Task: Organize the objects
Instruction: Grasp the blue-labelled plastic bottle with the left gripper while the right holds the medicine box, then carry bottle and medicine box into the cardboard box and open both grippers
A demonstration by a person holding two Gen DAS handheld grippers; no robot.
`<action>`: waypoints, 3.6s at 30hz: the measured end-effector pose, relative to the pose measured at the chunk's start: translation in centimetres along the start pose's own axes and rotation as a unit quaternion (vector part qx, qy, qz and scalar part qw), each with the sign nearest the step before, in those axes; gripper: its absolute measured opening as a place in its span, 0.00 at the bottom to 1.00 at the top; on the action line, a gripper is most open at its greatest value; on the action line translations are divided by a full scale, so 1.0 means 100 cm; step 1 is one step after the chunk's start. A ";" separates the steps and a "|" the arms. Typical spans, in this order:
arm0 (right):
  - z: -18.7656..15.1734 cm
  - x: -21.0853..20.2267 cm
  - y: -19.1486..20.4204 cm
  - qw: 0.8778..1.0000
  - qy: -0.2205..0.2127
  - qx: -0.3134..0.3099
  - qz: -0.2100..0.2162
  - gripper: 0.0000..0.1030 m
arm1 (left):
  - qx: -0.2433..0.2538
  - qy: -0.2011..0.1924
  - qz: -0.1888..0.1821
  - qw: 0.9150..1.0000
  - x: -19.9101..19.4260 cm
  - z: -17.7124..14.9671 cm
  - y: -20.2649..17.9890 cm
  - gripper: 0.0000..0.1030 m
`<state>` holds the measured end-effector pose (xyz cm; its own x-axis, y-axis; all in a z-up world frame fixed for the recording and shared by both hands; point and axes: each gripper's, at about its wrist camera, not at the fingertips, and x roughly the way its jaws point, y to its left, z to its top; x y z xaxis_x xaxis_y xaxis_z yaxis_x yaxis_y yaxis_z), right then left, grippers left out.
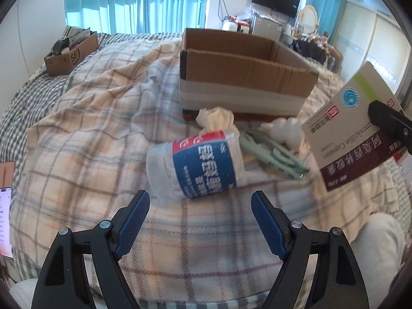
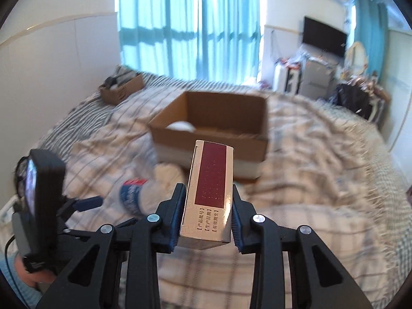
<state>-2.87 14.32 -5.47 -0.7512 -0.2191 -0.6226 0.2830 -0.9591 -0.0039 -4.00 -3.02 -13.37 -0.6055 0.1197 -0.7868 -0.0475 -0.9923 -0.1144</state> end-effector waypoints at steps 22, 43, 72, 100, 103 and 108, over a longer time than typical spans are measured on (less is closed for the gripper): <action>0.003 0.039 -0.048 0.999 0.019 0.033 -0.019 0.31 | 0.007 0.018 0.002 1.000 0.050 0.028 0.023 1.00; 0.021 0.000 -0.038 0.999 -0.024 0.015 -0.030 0.30 | 0.018 -0.021 -0.008 1.000 -0.004 0.050 0.001 0.89; 0.171 0.053 -0.039 0.994 -0.104 -0.023 -0.035 0.30 | 0.033 -0.106 -0.007 0.994 0.013 0.206 -0.010 0.89; 0.165 0.113 -0.084 0.996 -0.075 0.048 -0.028 0.66 | 0.064 -0.084 -0.023 0.994 0.055 0.203 -0.038 1.00; 0.166 0.092 -0.085 0.995 -0.079 0.048 -0.032 0.66 | 0.060 -0.093 -0.015 0.994 0.035 0.204 -0.037 1.00; 0.167 0.045 -0.084 0.994 -0.094 0.039 -0.039 0.66 | 0.043 -0.107 -0.006 0.993 -0.002 0.198 -0.031 1.00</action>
<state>-18.54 18.38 4.83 -0.8699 -0.1652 -0.4648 0.1768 -0.9841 0.0189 -19.43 -0.55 -0.83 -0.7590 0.1307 -0.6378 -0.1182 -0.9910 -0.0625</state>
